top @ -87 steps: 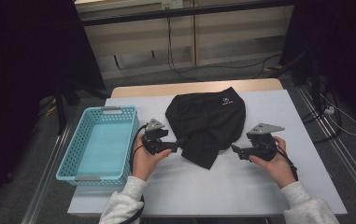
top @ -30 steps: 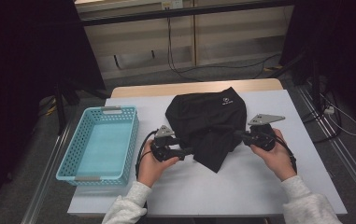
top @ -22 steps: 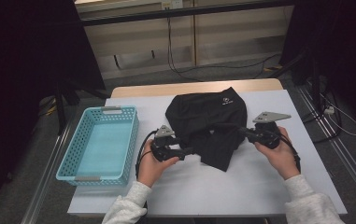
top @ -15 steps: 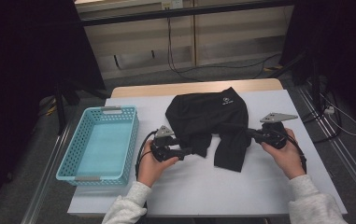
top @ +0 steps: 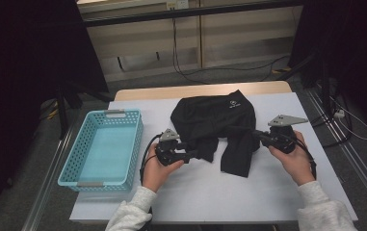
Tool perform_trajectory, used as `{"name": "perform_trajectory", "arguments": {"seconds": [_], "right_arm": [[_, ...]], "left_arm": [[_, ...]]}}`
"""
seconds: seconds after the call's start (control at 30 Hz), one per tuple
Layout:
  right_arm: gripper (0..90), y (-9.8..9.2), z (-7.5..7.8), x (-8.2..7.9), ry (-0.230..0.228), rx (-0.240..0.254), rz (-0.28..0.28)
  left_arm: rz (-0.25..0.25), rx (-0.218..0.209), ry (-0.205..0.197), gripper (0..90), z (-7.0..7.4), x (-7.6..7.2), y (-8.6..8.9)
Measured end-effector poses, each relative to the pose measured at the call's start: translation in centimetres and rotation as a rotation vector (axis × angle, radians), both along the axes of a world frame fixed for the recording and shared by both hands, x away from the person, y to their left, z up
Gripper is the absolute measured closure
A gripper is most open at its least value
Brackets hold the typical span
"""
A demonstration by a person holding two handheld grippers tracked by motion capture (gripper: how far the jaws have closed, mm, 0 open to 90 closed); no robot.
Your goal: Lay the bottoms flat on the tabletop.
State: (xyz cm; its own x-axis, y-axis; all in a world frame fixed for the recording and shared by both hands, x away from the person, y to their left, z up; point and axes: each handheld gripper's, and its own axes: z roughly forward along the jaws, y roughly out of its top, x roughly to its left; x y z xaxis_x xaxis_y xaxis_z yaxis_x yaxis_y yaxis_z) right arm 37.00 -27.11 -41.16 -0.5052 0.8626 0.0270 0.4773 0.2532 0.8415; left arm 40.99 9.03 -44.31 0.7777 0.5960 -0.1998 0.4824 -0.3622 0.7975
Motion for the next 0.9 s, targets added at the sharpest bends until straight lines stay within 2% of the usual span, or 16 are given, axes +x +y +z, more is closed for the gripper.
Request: {"name": "perform_trajectory", "arguments": {"seconds": [0.2,0.3,0.37,0.43,0.47,0.5,0.53,0.6,0.63,0.67,0.73,0.9], "right_arm": [[89.6,-0.4,0.4,-0.1,-0.028,0.022,-0.030],[89.6,-0.4,0.5,-0.2,-0.042,0.026,-0.043],[88.9,-0.3,0.6,-0.3,-0.055,0.014,-0.030],[88.5,0.4,0.4,-0.3,-0.032,-0.022,0.016],[88.7,0.9,0.2,-0.3,-0.021,-0.046,0.031],[88.9,1.3,-0.1,-0.2,-0.015,-0.066,0.043],[89.0,1.7,-0.3,-0.1,-0.006,-0.074,0.052],[89.3,2.2,-0.8,0.0,0.009,-0.069,0.061],[89.5,2.4,-1.0,0.1,0.016,-0.070,0.064],[89.5,2.5,-1.2,0.2,0.021,-0.077,0.067],[89.6,2.7,-1.3,0.2,0.017,-0.080,0.062],[89.8,1.9,-0.1,0.2,-0.038,-0.012,0.022]], "left_arm": [[0.047,-0.009,-0.017,43.4,-0.2,0.5,0.2],[0.048,0.013,-0.016,44.6,-0.6,0.7,0.0],[0.051,0.029,-0.010,48.1,-0.9,0.9,-0.2],[0.045,0.040,0.023,57.0,-1.1,1.0,-0.4],[0.060,0.055,0.022,59.6,-1.3,1.0,-0.7],[0.040,0.065,0.042,63.6,-1.4,1.0,-0.7],[0.041,0.080,0.054,71.4,-1.5,1.1,-0.9],[0.045,0.098,0.064,80.8,-1.6,1.2,-0.9],[0.060,0.082,0.079,84.3,-1.6,1.2,-1.0],[0.062,0.083,0.078,88.2,-1.5,1.2,-0.9],[0.075,0.068,0.071,88.9,-0.9,1.4,-0.5],[0.135,0.006,0.027,89.2,1.1,1.7,1.3]]}}
